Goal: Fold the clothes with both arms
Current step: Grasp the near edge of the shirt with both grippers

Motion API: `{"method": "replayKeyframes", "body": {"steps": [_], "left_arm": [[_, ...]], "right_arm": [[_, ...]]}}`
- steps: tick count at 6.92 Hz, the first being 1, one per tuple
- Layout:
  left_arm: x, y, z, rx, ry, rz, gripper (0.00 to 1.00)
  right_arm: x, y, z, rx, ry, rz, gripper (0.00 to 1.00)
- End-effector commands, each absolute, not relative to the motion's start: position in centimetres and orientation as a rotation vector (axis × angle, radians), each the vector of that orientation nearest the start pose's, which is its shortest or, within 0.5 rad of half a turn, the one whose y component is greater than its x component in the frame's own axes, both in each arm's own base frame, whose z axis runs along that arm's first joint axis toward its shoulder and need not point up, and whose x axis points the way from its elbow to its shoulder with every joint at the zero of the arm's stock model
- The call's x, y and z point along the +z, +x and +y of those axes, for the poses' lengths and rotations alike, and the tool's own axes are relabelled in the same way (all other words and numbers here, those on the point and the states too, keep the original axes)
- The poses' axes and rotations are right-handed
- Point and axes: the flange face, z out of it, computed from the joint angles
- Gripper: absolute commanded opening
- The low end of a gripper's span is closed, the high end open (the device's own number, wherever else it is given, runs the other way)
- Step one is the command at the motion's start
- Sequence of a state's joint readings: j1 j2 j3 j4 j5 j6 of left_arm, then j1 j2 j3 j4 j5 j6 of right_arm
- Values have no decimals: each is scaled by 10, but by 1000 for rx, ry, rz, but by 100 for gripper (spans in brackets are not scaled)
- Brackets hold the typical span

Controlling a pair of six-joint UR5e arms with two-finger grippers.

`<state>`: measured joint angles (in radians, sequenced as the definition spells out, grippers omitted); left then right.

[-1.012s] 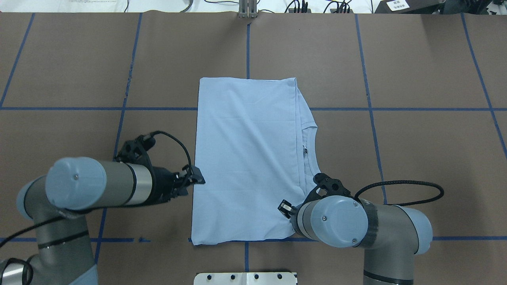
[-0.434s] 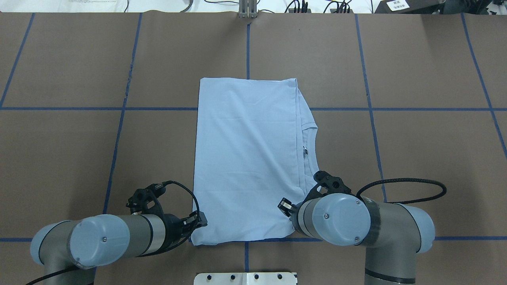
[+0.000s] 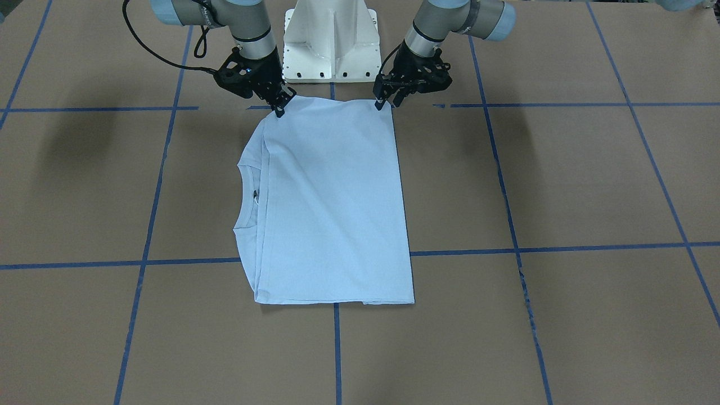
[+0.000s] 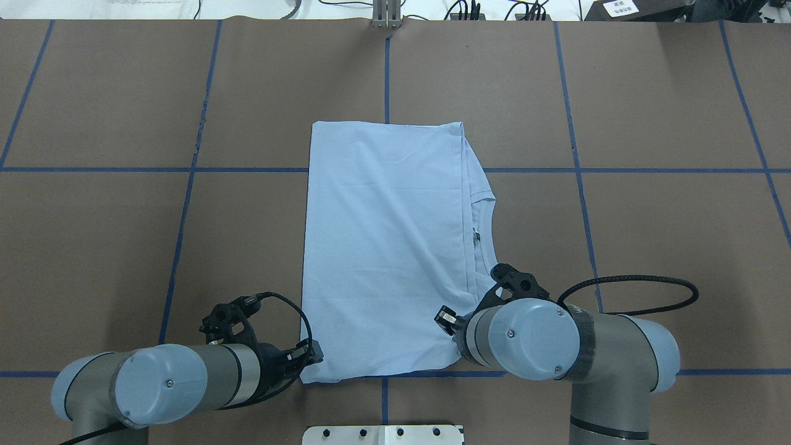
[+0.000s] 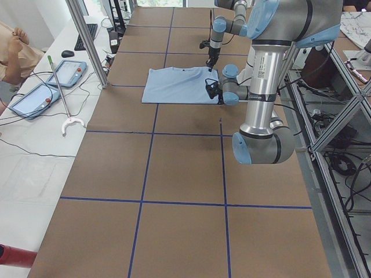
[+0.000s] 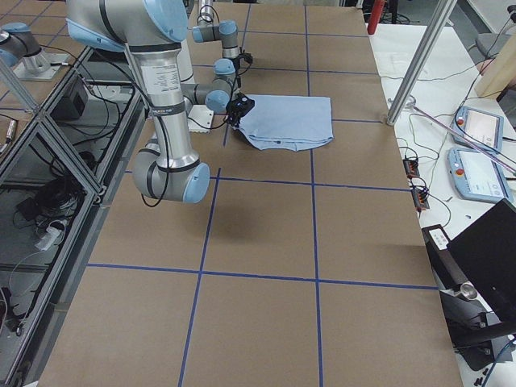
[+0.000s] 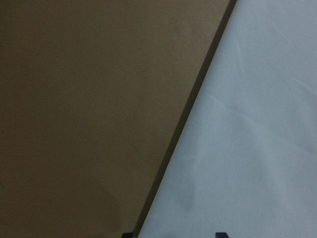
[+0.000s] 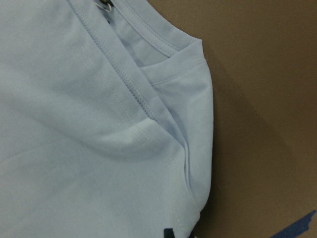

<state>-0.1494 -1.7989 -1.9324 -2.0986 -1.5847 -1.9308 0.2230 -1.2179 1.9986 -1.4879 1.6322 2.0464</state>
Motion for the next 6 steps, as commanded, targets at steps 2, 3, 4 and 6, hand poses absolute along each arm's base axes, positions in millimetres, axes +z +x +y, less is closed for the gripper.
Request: {"method": "replayKeyframes", "body": {"steps": [2, 3, 4, 6], "left_arm": [[318, 538, -203, -431, -141, 1105, 56], [317, 538, -203, -430, -142, 1108, 35], [321, 542, -202, -445, -150, 1097, 6], [320, 547, -198, -439, -159, 1097, 0]], "right_arm": [[274, -523, -250, 628, -168, -865, 0], [274, -523, -250, 627, -170, -866, 0], [274, -524, -250, 626, -169, -864, 0], [274, -523, -250, 628, -168, -865, 0]]}}
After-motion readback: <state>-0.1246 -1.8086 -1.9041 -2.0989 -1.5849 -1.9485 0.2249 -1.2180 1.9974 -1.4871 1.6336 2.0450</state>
